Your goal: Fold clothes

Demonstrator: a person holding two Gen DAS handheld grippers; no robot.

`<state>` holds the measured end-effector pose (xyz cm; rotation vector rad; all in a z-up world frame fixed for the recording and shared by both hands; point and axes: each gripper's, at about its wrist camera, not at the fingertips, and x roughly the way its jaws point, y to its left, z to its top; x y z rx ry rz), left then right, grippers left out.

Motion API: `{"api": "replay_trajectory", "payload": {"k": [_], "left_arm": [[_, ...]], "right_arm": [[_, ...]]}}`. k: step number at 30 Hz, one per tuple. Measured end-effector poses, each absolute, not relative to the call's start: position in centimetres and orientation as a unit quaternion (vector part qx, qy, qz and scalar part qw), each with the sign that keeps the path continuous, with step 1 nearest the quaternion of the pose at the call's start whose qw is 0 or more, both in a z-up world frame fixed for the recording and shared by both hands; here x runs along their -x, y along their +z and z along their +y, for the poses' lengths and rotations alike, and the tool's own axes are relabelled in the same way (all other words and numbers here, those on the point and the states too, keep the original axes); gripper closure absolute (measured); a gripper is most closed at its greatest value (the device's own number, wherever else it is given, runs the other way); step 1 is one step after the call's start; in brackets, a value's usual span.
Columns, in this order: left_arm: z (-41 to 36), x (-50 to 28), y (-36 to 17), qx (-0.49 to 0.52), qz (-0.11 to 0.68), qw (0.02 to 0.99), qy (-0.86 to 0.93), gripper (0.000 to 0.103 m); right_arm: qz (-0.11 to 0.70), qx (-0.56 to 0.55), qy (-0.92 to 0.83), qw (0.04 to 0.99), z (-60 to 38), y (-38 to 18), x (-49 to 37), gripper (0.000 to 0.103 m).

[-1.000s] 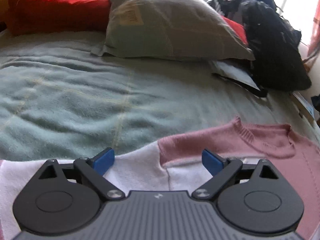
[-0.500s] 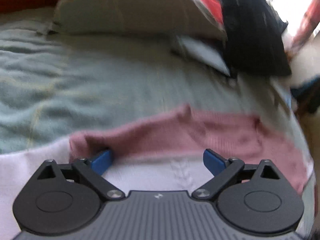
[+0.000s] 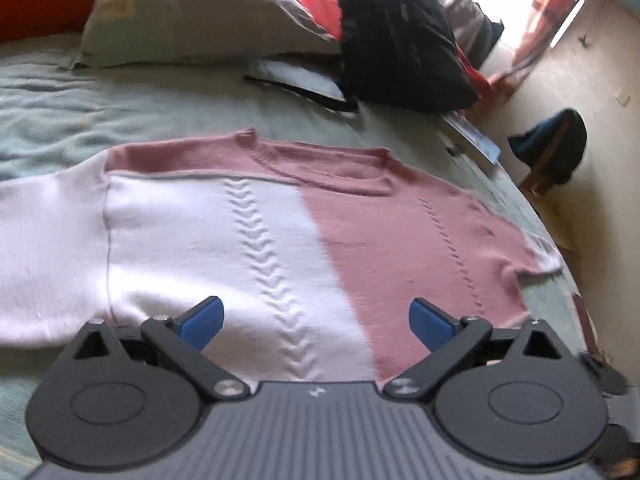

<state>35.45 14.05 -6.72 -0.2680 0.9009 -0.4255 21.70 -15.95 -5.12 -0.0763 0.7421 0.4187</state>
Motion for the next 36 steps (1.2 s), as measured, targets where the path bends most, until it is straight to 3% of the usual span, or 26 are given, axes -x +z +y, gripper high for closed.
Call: {"api": "replay_trajectory", "payload": {"k": [8,12,15,19,27,36], "left_arm": [[17.4,-29.1,-8.8,0.137,0.419,0.880,-0.178,0.007],[16.4,-29.1,-7.3,0.097,0.452,0.873,-0.155,0.002],[15.4,-29.6,-5.2,0.096,0.407,0.892,-0.173,0.002],[13.6,-33.0,-4.4,0.111,0.395,0.891,-0.196,0.002],[14.0,-39.5,-8.4,0.154,0.439,0.872,-0.149,0.002],[13.1,-47.4,-9.8,0.124,0.431,0.886,-0.117,0.001]], "right_arm": [[0.363,0.035,0.205,0.908,-16.2,-5.3,-21.5,0.000],[0.378,0.051,0.186,0.906,-14.8,-6.1,-22.9,0.000],[0.382,0.072,0.182,0.903,-13.6,-6.8,-23.2,0.000],[0.395,0.070,0.181,0.898,-13.2,-8.0,-23.3,0.000],[0.389,0.052,0.187,0.901,-13.7,-8.5,-23.2,0.000],[0.376,0.045,0.203,0.903,-14.3,-9.0,-23.2,0.000]]}}
